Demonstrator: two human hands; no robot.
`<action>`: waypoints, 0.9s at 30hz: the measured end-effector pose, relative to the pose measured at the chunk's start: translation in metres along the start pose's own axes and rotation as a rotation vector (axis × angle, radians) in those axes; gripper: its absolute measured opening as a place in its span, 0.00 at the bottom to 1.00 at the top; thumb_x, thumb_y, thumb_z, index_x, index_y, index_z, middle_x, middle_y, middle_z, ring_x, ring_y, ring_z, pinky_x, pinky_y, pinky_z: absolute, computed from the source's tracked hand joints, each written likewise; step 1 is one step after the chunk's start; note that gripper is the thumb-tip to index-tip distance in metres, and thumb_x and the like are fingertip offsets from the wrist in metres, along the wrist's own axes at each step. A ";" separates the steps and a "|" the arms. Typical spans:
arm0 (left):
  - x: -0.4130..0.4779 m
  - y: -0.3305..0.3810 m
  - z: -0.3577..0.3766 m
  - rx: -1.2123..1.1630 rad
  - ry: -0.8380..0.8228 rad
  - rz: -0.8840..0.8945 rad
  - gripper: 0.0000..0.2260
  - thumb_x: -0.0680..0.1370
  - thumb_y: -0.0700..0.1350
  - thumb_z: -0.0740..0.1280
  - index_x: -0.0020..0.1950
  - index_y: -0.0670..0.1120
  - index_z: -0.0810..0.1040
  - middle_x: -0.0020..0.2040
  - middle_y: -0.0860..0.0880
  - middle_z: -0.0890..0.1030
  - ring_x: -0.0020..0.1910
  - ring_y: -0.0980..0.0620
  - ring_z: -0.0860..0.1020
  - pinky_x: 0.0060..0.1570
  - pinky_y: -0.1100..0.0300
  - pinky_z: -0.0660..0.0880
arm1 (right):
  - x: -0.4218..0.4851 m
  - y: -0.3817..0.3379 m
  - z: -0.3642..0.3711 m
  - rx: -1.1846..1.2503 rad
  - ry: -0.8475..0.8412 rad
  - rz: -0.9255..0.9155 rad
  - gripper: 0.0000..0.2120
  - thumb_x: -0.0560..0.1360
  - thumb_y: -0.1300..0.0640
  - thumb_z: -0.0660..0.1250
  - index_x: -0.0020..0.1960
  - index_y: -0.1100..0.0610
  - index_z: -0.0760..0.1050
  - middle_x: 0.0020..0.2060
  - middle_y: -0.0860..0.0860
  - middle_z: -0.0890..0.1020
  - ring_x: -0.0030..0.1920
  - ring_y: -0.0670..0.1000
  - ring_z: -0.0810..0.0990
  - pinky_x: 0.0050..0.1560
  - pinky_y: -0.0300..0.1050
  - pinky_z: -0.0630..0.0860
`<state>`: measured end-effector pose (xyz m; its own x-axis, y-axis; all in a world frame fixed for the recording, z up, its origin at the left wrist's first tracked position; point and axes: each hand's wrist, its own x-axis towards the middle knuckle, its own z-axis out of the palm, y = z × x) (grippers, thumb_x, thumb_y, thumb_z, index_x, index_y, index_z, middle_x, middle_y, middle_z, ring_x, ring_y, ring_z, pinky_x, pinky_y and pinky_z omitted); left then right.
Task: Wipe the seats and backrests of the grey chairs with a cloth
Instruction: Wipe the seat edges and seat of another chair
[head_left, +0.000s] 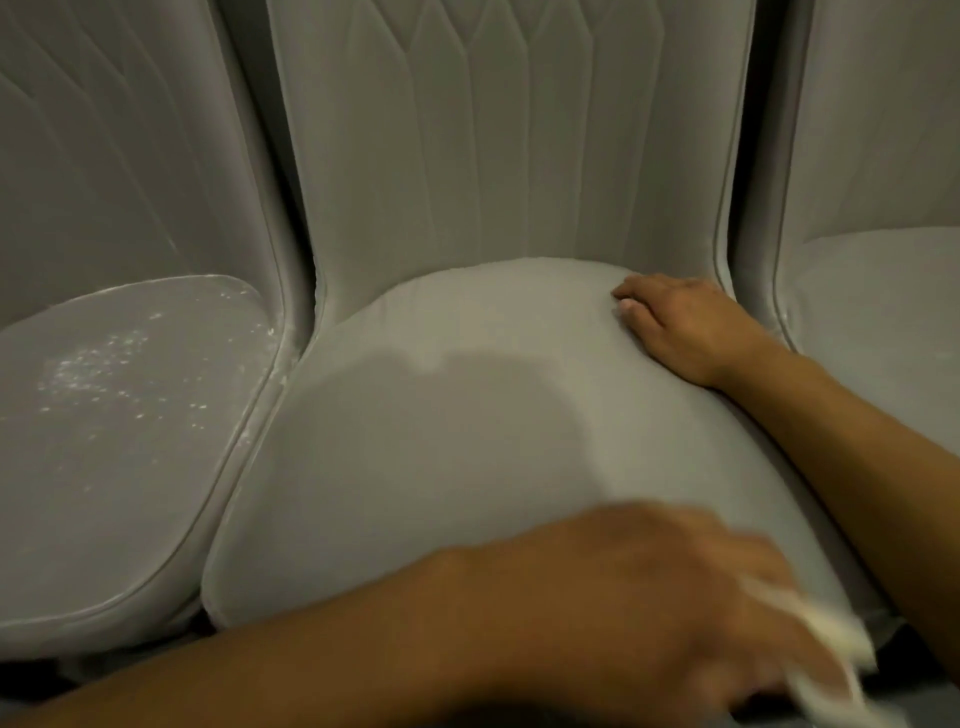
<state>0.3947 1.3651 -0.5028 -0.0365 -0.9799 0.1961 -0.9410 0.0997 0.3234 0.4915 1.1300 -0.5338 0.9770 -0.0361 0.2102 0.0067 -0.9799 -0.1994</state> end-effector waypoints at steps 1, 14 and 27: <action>-0.005 0.008 -0.001 0.022 -0.050 0.046 0.12 0.85 0.42 0.61 0.65 0.48 0.81 0.63 0.47 0.78 0.55 0.50 0.75 0.58 0.54 0.71 | 0.000 0.001 0.000 0.003 0.004 0.000 0.20 0.82 0.46 0.51 0.64 0.54 0.74 0.61 0.55 0.80 0.59 0.59 0.78 0.64 0.53 0.71; -0.074 -0.094 -0.031 0.251 0.298 -0.744 0.17 0.79 0.62 0.63 0.67 0.62 0.76 0.61 0.54 0.71 0.53 0.52 0.76 0.53 0.55 0.74 | 0.000 0.002 0.000 0.011 0.032 -0.021 0.16 0.83 0.51 0.56 0.66 0.55 0.75 0.63 0.56 0.80 0.61 0.59 0.77 0.65 0.50 0.70; -0.107 -0.157 -0.049 0.471 0.371 -0.981 0.16 0.83 0.59 0.57 0.68 0.60 0.75 0.60 0.46 0.74 0.56 0.42 0.78 0.56 0.49 0.76 | 0.000 0.000 0.001 0.008 0.029 -0.021 0.17 0.82 0.51 0.56 0.66 0.55 0.74 0.64 0.56 0.79 0.61 0.60 0.78 0.65 0.52 0.71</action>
<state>0.5630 1.4629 -0.5298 0.8094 -0.4812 0.3366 -0.5449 -0.8291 0.1250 0.4917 1.1298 -0.5345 0.9700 -0.0211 0.2423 0.0292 -0.9789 -0.2021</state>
